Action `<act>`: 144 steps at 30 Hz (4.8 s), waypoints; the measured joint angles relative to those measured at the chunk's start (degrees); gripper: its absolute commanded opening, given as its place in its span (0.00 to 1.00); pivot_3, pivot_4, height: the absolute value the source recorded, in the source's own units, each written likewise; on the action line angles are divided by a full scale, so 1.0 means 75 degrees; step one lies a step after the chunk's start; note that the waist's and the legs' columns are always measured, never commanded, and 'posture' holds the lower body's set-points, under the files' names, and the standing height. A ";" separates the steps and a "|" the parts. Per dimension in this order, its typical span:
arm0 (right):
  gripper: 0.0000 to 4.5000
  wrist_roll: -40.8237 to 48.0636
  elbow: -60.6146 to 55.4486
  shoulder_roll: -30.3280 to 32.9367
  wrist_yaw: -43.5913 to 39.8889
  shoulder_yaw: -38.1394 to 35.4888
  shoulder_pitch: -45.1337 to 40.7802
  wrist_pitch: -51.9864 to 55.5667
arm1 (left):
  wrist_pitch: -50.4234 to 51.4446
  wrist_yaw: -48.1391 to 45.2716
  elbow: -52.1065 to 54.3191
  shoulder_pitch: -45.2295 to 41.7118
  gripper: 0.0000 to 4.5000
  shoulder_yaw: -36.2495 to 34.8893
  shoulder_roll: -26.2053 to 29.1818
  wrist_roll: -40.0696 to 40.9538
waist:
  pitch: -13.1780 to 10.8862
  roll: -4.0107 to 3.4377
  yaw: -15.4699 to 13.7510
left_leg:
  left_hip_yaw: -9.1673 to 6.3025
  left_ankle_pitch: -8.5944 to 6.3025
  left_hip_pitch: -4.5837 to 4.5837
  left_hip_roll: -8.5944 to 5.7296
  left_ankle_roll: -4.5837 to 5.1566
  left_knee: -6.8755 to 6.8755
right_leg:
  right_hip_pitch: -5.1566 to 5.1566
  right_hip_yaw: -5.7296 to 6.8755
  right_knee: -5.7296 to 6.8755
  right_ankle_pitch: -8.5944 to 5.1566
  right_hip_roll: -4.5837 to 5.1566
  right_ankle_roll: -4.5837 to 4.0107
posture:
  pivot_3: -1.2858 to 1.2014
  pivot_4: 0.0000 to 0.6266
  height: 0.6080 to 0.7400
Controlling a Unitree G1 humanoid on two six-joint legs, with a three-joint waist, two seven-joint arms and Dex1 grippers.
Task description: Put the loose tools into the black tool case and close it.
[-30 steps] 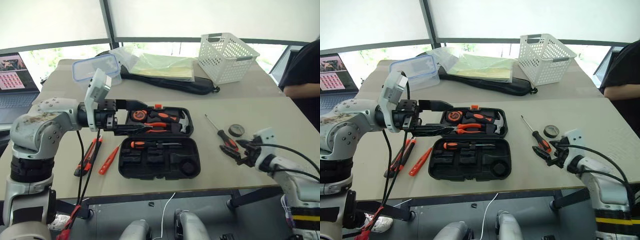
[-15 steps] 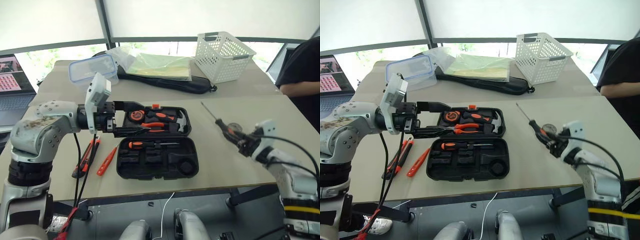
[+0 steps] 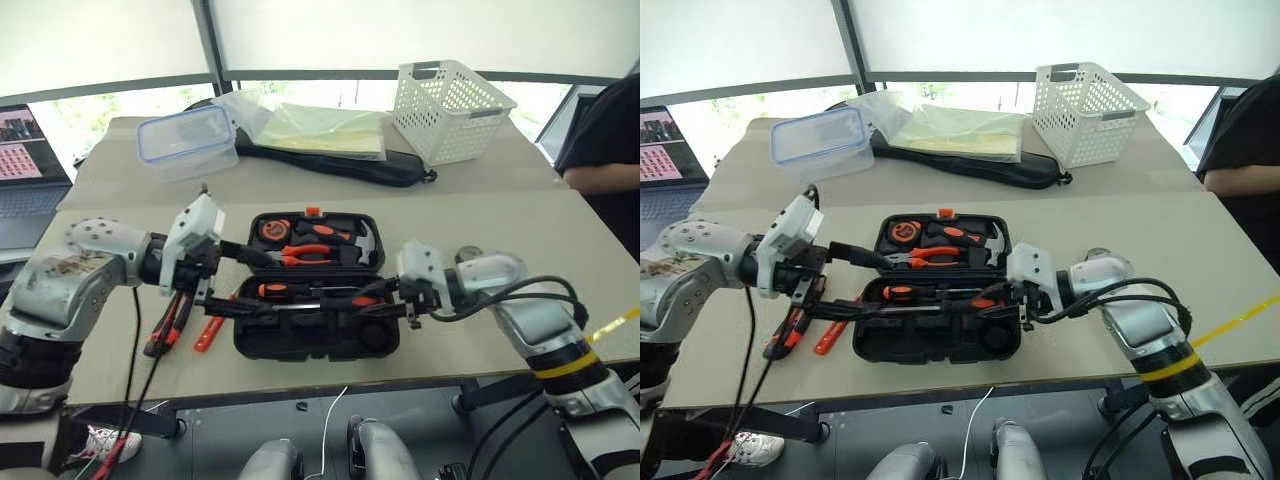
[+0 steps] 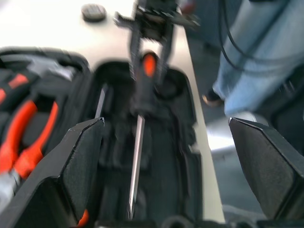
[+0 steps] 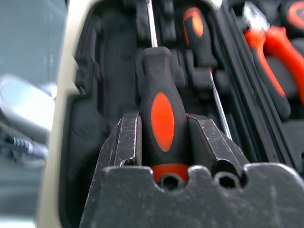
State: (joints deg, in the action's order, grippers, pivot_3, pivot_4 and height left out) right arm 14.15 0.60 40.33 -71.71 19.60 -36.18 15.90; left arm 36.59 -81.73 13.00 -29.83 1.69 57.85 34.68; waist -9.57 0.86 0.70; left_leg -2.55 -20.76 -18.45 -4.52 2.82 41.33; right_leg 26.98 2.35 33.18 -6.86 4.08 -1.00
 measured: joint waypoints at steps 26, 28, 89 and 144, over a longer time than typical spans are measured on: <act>0.34 -0.0535 0.1279 -0.0459 -0.0183 -0.0302 -0.0110 -0.0449 | -0.0581 0.0306 0.0286 0.1857 1.00 -0.1419 0.0735 -0.0208 | -0.0001 -0.0003 0.0012 | 0.0005 0.0003 -0.0001 0.0008 -0.0008 -0.0012 | 0.0016 0.0002 0.0006 -0.0006 -0.0002 -0.0014 | 0.52 0.24 1.00; 0.49 -0.0601 0.1368 -0.0458 -0.0210 -0.0301 -0.0117 -0.0546 | -0.0582 0.0308 0.0285 0.1821 1.00 -0.1398 0.0718 -0.0208 | -0.0001 -0.0003 0.0013 | 0.0005 0.0003 -0.0001 0.0008 -0.0008 -0.0011 | 0.0016 0.0002 0.0007 -0.0006 -0.0002 -0.0014 | 0.52 0.24 1.00; 0.99 0.3083 -0.2606 -0.0158 0.0294 -0.2585 0.0316 0.3684 | 0.0817 0.3263 0.0807 0.7084 1.00 -0.6173 -0.0848 -0.1185 | 0.0005 0.0005 -0.0137 | 0.0008 -0.0015 0.0050 0.0021 0.0001 -0.0048 | -0.0037 0.0011 -0.0006 -0.0013 0.0004 -0.0012 | 0.52 0.24 1.00; 1.00 0.3974 -0.4072 0.1132 0.1508 -0.2842 0.2295 0.3748 | 0.2590 0.3954 0.1352 0.0438 0.09 -0.0447 0.0762 -0.0423 | 0.0006 0.0022 -0.0167 | -0.0010 0.0016 0.0025 0.0018 -0.0062 -0.0059 | 0.0008 0.0001 -0.0001 -0.0011 -0.0005 -0.0039 | 0.52 0.24 1.00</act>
State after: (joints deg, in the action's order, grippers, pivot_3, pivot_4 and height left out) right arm 43.96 -29.94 48.82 -60.40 -1.72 -18.97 44.01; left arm 56.01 -52.08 23.15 -26.55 -1.66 63.56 31.50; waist -9.53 1.03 -0.56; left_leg -2.62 -20.64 -18.26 -4.39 2.36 40.88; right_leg 27.04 2.36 33.18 -6.94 4.04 -1.30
